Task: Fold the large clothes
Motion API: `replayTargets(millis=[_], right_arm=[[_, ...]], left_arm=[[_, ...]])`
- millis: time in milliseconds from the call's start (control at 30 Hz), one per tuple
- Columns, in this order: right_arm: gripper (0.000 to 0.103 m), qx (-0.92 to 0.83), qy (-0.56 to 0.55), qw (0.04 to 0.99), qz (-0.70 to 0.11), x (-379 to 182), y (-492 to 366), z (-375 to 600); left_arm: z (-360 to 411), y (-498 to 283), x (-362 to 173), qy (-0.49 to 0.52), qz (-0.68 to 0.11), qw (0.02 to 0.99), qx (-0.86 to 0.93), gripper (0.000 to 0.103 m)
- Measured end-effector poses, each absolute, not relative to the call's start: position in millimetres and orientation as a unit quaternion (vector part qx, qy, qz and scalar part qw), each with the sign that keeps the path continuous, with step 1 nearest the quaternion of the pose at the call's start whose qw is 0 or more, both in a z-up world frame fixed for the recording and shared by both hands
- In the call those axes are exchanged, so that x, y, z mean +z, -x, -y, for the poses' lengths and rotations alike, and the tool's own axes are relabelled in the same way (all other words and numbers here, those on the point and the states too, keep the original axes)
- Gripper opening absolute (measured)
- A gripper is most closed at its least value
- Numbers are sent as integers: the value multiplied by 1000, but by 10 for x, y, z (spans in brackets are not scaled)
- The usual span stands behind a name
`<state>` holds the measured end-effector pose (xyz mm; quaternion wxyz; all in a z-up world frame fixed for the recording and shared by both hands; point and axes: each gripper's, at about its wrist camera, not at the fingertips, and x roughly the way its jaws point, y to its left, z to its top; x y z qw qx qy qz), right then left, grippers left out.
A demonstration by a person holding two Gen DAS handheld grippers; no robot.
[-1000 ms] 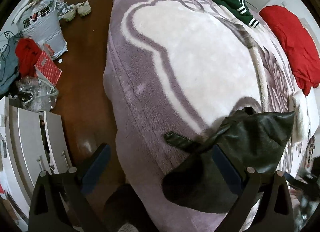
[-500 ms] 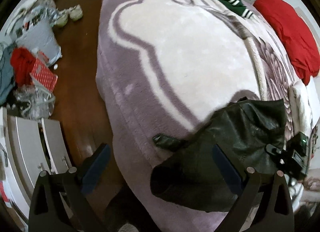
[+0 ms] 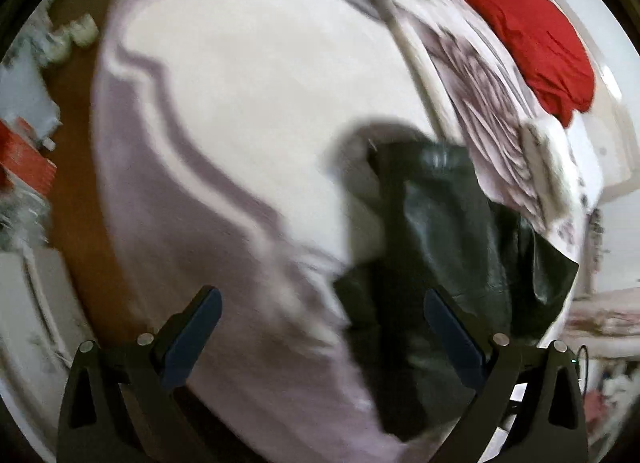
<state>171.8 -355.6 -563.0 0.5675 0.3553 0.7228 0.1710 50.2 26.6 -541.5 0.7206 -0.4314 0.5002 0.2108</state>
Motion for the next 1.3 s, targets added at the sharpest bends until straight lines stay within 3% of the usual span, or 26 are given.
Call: replayTargets(millis=[167,233,267,333,367,400,467,500,533,567,600,733,867,1033,1100,1167,1200,1233,1300], right_arm=[[82,176,-268,599,-734,-5170,-1867,3872],[82,180,-218,646,-709,-4805,-2147,4013],[82,191,-196,664,-696,-4644,-2234,3999],[82,226,-158,677,-682,-4408,-2541,3915],[82,252,-124,675,-682,-4336,-2620,3774],[82,266,-101,672,-684,-4345,-2708,3667],[82,283,-55,670,-684,-4380,-2879,3371],[71,303,-39,659,-688,-4417,-2907,3179],[30,317,-34,653,-687,-4487,-2970,3031],[25,321,-17,652,-687,-4521,-2981,2934],[13,317,-4,654,-687,-4530,-2977,2814],[11,312,-24,650,-693,-4637,-3024,2659],[10,286,5,644,-709,-5071,-3082,2399],[16,263,35,615,-742,-5327,-3200,2169],[20,263,9,601,-755,-5202,-3233,2187],[38,271,-19,612,-743,-4885,-3225,2353],[54,273,-17,626,-730,-4745,-3210,2431],[61,270,-20,643,-716,-4592,-3181,2529],[61,275,-39,665,-693,-4297,-3059,2751]], left_arm=[[-32,-856,-5730,522,-481,690,141,103],[-7,-949,-5762,547,-457,689,131,96],[1,-997,-5766,554,-445,692,128,76],[28,-1049,-5747,542,-445,697,150,59],[22,-1037,-5728,538,-440,700,163,36],[20,-1005,-5706,544,-430,703,162,25],[43,-932,-5636,547,-415,710,159,21],[73,-886,-5599,543,-410,715,159,19],[101,-819,-5536,540,-403,721,161,19],[115,-724,-5462,546,-390,724,160,19],[116,-657,-5424,550,-381,726,159,19],[70,-570,-5684,564,-394,706,166,20],[-84,-544,-6131,592,-394,684,162,26],[-147,-606,-5851,577,-430,679,142,32],[-143,-563,-5654,562,-442,684,141,42],[-138,-504,-5394,542,-436,705,141,53],[-132,-499,-5275,526,-433,718,143,54],[-121,-498,-5220,515,-433,727,141,54],[-61,-604,-5089,486,-436,745,134,55]])
